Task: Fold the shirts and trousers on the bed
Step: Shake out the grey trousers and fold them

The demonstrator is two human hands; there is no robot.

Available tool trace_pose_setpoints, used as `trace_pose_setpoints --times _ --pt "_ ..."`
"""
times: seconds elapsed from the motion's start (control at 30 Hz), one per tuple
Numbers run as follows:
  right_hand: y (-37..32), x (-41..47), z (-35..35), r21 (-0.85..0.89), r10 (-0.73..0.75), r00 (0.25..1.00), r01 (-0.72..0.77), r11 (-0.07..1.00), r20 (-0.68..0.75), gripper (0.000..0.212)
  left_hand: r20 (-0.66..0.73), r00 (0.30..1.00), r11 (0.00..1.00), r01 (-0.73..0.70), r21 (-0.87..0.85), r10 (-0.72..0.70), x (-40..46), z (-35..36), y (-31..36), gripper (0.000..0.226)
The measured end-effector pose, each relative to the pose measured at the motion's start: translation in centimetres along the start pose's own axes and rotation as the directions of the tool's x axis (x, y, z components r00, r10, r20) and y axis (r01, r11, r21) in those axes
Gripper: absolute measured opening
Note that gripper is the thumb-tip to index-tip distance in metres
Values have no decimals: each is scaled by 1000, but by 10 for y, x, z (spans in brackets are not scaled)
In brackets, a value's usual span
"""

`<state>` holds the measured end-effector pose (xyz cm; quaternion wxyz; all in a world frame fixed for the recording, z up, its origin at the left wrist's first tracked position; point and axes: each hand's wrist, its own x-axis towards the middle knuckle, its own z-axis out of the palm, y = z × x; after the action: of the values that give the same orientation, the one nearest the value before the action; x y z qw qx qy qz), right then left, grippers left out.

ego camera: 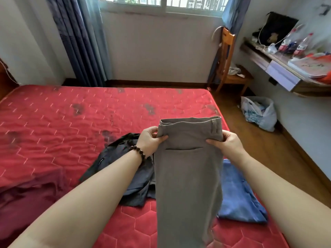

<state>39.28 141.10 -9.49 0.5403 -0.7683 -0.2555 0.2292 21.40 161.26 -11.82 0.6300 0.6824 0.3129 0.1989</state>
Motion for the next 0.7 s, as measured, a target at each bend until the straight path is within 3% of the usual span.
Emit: trace_pose_setpoints --times 0.23,0.57,0.63,0.7 --pt "83 62 23 -65 78 995 -82 994 -63 19 -65 995 979 91 183 -80 73 16 -74 23" --pt "157 174 50 -221 39 995 -58 974 -88 14 -219 973 963 123 241 -69 182 45 -153 18" --pt "180 198 59 -283 47 996 -67 957 -76 23 -250 965 965 139 224 -81 198 49 -179 26" --pt "209 214 67 -389 125 991 -133 912 -46 46 -232 962 949 199 244 -142 207 50 -212 40"
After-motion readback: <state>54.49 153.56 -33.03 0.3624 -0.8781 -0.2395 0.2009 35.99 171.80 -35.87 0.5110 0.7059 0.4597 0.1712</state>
